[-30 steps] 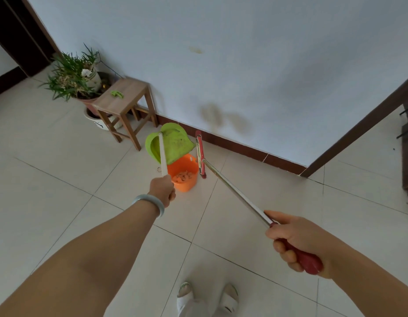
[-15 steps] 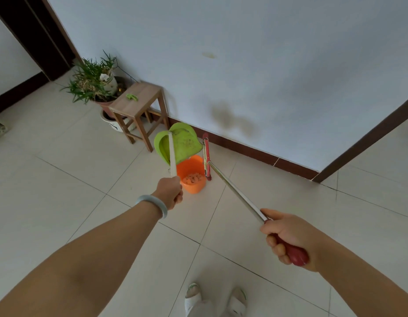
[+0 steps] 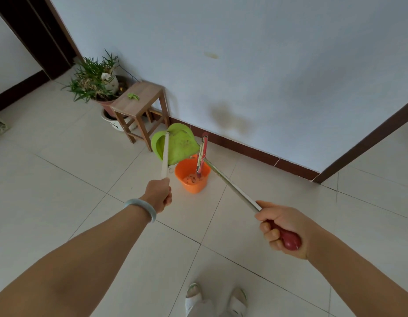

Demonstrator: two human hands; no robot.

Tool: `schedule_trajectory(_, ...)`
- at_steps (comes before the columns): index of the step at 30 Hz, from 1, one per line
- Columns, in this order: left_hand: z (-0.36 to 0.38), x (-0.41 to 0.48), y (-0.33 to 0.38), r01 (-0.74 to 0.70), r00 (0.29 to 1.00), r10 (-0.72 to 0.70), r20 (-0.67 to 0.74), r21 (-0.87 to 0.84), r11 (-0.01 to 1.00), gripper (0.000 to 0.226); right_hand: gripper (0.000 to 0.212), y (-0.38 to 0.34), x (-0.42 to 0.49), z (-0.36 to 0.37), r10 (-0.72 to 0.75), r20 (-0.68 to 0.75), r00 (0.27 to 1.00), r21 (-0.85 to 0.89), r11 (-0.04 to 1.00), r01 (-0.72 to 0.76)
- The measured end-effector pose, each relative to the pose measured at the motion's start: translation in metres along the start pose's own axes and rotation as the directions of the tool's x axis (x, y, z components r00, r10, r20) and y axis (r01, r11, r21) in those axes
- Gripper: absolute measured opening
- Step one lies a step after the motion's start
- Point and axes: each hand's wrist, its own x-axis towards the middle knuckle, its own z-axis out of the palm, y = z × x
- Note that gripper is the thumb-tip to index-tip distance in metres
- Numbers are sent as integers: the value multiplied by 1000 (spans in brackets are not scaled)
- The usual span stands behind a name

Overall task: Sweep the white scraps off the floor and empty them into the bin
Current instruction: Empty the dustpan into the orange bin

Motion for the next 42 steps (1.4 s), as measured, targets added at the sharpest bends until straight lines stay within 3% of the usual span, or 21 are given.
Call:
schedule_trajectory(11, -17, 9, 11, 85, 995, -74, 69, -176, 981, 22, 45, -7, 4, 18, -2, 5, 1000, 35, 999, 2)
schedule_trajectory(18, -30, 10, 18, 125, 982, -97, 165, -163, 979, 24, 46, -15, 13, 30, -12, 10, 1000, 26, 1000, 12)
schedule_trajectory(30, -40, 24, 54, 23, 999, -14, 44, -209, 978, 22, 40, -32, -1, 42, -42, 56, 998, 92, 995, 36)
schedule_trajectory(35, -25, 19, 70, -45, 998, 51, 36, -147, 988, 20, 35, -36, -8, 44, -75, 40, 996, 170, 983, 67)
schedule_trajectory(40, 2, 16, 90, -121, 992, 122, 21, -38, 992, 22, 12, -49, -16, 37, -76, 26, 997, 286, 956, 65)
schedule_trajectory(42, 18, 16, 99, -128, 990, 128, 52, -2, 992, 22, 19, -57, -14, 30, -60, 19, 998, 333, 942, 50)
